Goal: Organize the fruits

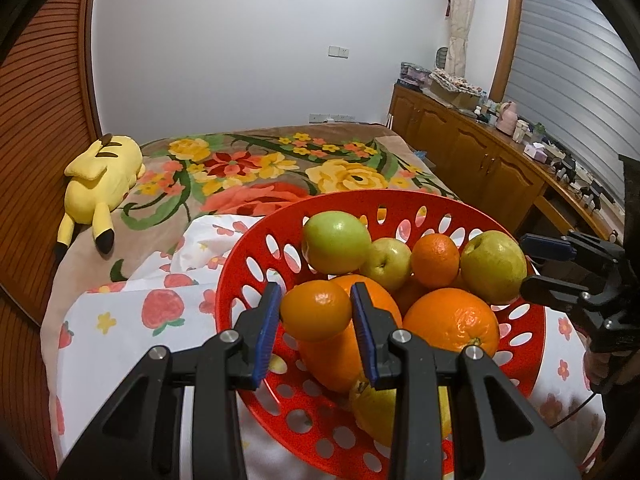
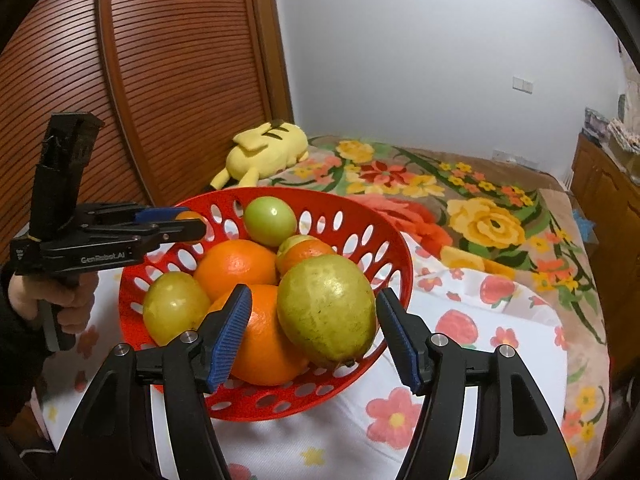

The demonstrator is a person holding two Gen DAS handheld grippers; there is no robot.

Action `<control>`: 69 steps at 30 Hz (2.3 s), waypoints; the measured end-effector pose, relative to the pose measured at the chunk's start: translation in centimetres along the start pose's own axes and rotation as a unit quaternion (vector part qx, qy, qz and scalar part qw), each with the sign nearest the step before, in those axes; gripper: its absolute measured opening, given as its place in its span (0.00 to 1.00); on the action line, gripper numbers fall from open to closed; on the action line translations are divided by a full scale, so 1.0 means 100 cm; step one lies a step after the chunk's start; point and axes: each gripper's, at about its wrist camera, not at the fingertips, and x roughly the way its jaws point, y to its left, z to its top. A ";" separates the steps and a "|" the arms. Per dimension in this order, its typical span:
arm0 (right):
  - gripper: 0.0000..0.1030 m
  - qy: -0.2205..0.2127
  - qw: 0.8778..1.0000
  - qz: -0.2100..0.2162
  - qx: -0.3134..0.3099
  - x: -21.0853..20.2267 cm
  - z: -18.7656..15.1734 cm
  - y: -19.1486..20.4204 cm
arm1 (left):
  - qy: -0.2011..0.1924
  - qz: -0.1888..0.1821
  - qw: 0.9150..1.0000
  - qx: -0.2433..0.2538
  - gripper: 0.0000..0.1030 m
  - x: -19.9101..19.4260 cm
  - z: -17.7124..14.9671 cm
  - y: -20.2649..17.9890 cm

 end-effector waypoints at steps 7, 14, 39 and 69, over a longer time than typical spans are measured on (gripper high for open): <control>0.64 -0.003 1.000 -0.001 0.002 -0.007 -0.005 0.003 | 0.000 0.003 1.000 0.000 0.35 0.000 -0.001 0.001; 0.64 -0.012 1.000 -0.008 0.011 -0.019 -0.013 0.004 | -0.002 0.016 1.000 0.009 0.50 -0.009 -0.010 -0.002; 0.86 -0.084 0.989 -0.112 0.049 -0.083 -0.065 0.052 | -0.099 0.025 0.994 0.039 0.90 -0.121 -0.066 -0.054; 0.90 -0.169 0.975 -0.140 0.046 -0.167 -0.083 0.099 | -0.156 0.052 0.986 0.023 0.96 -0.213 -0.105 -0.086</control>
